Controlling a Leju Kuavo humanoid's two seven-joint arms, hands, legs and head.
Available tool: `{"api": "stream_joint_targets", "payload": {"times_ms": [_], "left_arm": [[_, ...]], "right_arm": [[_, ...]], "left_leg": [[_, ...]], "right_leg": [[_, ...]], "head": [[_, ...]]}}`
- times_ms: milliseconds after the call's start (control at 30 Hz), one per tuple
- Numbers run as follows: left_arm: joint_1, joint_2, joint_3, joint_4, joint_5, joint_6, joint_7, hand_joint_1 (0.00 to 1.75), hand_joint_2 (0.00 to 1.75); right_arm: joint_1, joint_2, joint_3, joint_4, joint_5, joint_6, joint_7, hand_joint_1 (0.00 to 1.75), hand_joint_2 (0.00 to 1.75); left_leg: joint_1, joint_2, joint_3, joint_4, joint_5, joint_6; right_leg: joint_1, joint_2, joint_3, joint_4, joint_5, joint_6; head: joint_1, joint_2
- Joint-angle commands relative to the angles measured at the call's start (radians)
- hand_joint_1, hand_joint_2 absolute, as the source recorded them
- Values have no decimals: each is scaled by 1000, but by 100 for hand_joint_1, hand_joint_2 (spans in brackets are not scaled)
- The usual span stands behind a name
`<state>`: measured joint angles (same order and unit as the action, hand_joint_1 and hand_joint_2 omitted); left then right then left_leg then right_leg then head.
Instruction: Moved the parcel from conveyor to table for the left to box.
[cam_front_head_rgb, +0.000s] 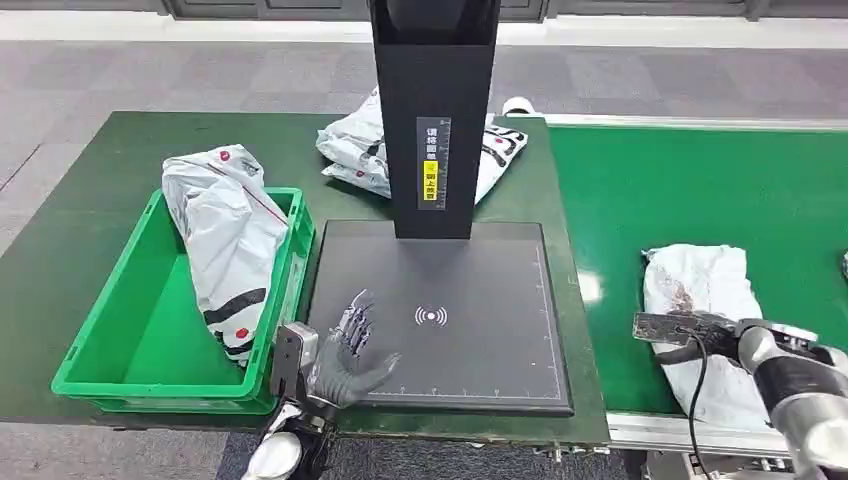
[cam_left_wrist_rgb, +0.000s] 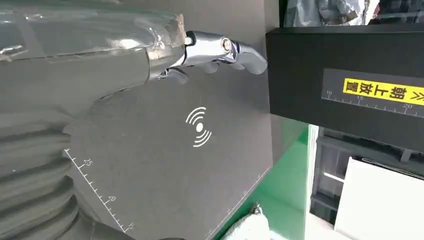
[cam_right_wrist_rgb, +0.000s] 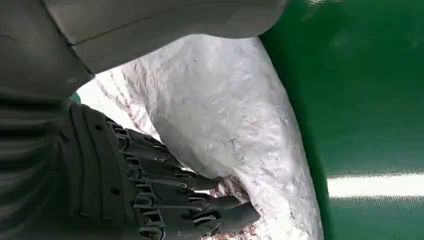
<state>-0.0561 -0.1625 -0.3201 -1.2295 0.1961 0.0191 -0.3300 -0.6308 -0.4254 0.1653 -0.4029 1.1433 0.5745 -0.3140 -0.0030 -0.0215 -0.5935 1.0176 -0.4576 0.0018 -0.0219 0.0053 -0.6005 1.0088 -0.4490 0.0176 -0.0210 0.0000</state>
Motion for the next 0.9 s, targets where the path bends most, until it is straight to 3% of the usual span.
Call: {"api": "stream_joint_targets", "payload": {"times_ms": [33, 67, 533, 733, 900], "left_arm": [[-7, 8, 29, 49, 12, -7, 1, 0, 175], [-7, 7, 29, 50, 13, -7, 1, 0, 175], [-8, -11, 40, 75, 22, -16, -1, 0, 175], [-7, -13, 43, 80, 21, -16, -3, 0, 175], [6, -7, 81, 57, 13, -4, -11, 0, 175]], "right_arm": [[88, -50, 255, -70, -79, -4, 61, 66, 175], [98, -53, 267, -73, -89, -11, 61, 175, 175], [159, -133, 363, -136, -232, -23, 101, 175, 175], [170, -143, 369, -152, -253, -26, 114, 175, 175], [140, -107, 314, -118, -328, -113, 159, 175, 175]], "left_leg": [[2, 2, 3, -2, 0, -1], [2, 2, 5, -3, 0, -1], [1, -3, 5, -1, 0, 0], [2, 0, 6, -2, -1, -1], [1, 1, 6, -2, -1, 0]], "right_leg": [[2, -1, 4, -4, 1, -2], [2, -1, 5, -5, 1, -2], [2, -4, 7, -3, -1, -1], [2, -3, 8, -5, 0, -1], [2, -1, 7, -4, 0, -1]], "head": [[0, 0], [0, 0], [0, 0], [0, 0], [0, 0]]}}
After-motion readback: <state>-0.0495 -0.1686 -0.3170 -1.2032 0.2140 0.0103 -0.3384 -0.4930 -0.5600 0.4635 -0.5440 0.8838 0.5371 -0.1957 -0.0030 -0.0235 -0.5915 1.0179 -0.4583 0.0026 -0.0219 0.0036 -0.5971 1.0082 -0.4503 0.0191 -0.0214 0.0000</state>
